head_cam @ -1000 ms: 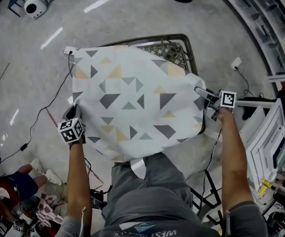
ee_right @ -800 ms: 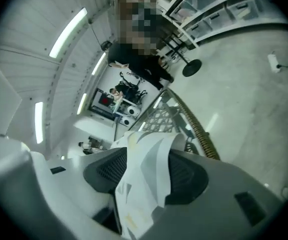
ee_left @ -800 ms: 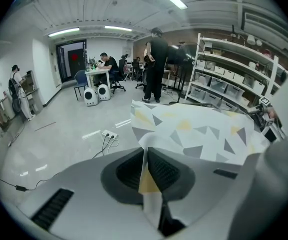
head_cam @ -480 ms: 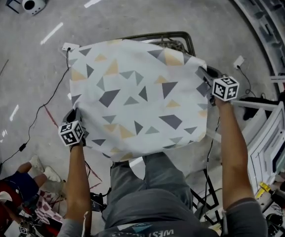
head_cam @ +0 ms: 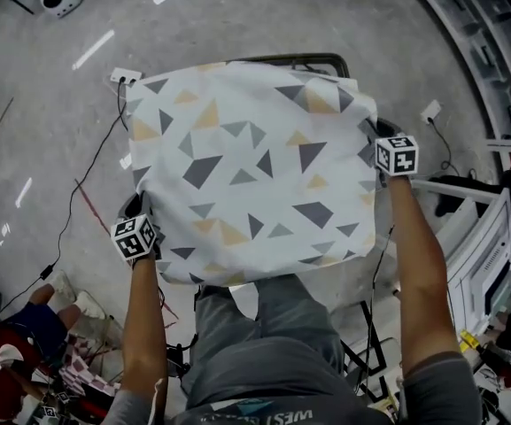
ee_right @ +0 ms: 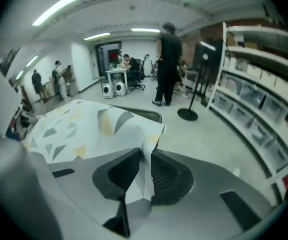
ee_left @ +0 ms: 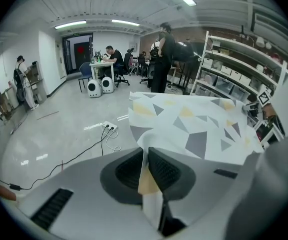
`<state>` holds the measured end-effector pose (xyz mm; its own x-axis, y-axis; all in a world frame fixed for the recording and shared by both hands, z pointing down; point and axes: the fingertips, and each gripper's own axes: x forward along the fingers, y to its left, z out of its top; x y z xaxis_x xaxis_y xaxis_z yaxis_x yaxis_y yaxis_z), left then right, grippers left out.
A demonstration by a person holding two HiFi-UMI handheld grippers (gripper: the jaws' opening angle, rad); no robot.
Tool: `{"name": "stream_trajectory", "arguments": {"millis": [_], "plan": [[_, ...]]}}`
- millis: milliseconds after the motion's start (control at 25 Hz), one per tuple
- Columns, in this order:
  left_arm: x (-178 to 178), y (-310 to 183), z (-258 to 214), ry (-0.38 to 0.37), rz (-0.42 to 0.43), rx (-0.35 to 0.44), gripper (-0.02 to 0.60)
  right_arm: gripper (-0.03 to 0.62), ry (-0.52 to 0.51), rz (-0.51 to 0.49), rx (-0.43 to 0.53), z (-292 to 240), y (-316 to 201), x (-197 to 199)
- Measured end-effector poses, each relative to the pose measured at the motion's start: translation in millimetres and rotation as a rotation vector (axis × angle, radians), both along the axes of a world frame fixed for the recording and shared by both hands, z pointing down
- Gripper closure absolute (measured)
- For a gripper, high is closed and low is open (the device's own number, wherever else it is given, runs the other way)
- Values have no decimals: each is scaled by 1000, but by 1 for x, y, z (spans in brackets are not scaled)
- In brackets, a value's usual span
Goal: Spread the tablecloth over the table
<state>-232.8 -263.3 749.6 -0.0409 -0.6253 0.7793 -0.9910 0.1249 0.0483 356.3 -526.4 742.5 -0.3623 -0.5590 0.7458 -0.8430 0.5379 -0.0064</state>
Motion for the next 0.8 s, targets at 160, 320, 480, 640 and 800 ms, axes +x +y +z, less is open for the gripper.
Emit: {"name": "stream_trajectory", "arguments": {"millis": [160, 320, 480, 640, 800], "plan": [[-4, 7, 10, -7, -23, -23, 545, 502, -17, 127, -199, 40, -18, 8], [-8, 12, 23, 1, -20, -56, 534, 487, 33, 173, -270, 63, -23, 11], [-10, 11, 30, -9, 10, -80, 532, 493, 38, 182, -244, 70, -25, 11], [-9, 9, 39, -5, 23, -87, 534, 500, 59, 179, -218, 68, -30, 13], [-9, 14, 42, 5, 7, -77, 534, 497, 64, 184, -203, 69, -34, 11]]}}
